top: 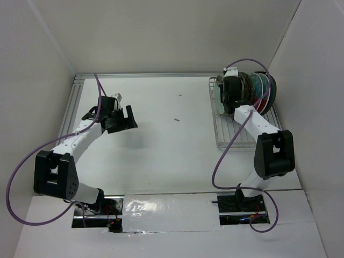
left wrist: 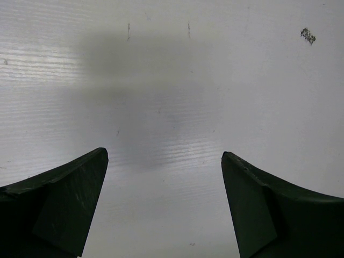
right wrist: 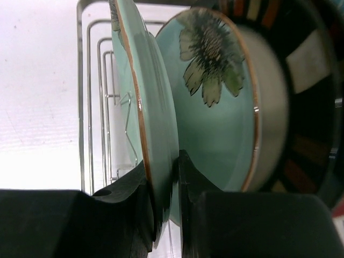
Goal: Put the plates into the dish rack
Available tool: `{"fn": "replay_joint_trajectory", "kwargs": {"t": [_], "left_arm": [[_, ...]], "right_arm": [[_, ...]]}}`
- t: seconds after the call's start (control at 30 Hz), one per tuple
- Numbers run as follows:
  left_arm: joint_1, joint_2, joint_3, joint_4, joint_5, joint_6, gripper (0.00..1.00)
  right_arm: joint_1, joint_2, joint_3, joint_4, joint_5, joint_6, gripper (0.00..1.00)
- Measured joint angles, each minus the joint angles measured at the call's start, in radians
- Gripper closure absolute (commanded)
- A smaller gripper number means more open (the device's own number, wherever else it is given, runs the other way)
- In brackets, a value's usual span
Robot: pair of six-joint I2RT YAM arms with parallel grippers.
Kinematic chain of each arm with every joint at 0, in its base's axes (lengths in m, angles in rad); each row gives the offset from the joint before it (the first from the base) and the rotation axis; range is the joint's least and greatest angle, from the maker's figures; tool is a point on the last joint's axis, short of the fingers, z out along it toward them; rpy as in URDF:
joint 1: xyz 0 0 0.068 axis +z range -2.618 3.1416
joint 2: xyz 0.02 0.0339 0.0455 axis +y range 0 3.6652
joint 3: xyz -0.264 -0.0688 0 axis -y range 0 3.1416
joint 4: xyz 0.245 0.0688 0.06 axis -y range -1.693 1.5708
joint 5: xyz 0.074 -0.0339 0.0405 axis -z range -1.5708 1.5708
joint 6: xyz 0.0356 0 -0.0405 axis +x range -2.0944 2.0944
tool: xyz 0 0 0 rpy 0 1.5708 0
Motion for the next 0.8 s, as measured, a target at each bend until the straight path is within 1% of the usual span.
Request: {"fn": "replay_joint_trajectory", "kwargs": {"t": [0.07,0.1,0.17,0.27,0.3,0.33,0.4,0.43,0.5,0.53,0.67,0.7,0.8], "left_arm": [[0.0,0.0,0.0,0.001,0.0,0.0,0.0],[0.0,0.0,0.0,0.0,0.0,0.0,0.0],[0.0,0.0,0.0,0.002,0.0,0.0,0.0],[0.0,-0.004,-0.001,0.007,-0.001,0.0,0.0],[0.0,-0.008,-0.002,0.008,-0.001,0.0,0.0],[0.0,-0.016,-0.004,0.009,-0.002,0.0,0.0],[0.0,-0.035,-0.009,0.006,-0.011,0.0,0.0],[-0.002,-0.046,-0.01,0.003,-0.016,0.0,0.0],[-0.004,-0.074,-0.012,-0.008,-0.031,0.0,0.0],[-0.006,-0.092,-0.012,-0.016,-0.041,-0.002,0.0],[-0.008,-0.203,-0.012,-0.069,-0.08,-0.004,0.0],[-0.008,-0.241,-0.012,-0.084,-0.09,-0.005,0.0],[-0.008,-0.36,-0.016,-0.122,-0.116,-0.008,0.0]], "right_arm": [[-0.002,0.013,-0.002,-0.007,-0.009,0.012,0.9],[-0.002,0.017,-0.005,-0.011,-0.015,0.018,0.82],[-0.003,0.019,-0.006,-0.022,-0.02,0.032,0.75],[-0.003,0.013,-0.006,-0.025,-0.03,0.055,0.57],[-0.003,0.004,-0.006,-0.026,-0.031,0.064,0.45],[-0.003,-0.009,-0.006,-0.03,-0.033,0.076,0.4],[0.002,-0.051,-0.006,-0.042,-0.029,0.085,0.34],[0.002,-0.077,-0.006,-0.054,-0.025,0.094,0.28],[0.005,-0.135,-0.005,-0.071,-0.016,0.115,0.24],[0.01,-0.164,-0.005,-0.081,-0.011,0.122,0.17],[0.041,-0.291,-0.005,-0.118,0.028,0.154,0.03],[0.047,-0.323,-0.005,-0.126,0.036,0.164,0.01],[0.062,-0.421,-0.006,-0.162,0.057,0.199,0.01]]}}
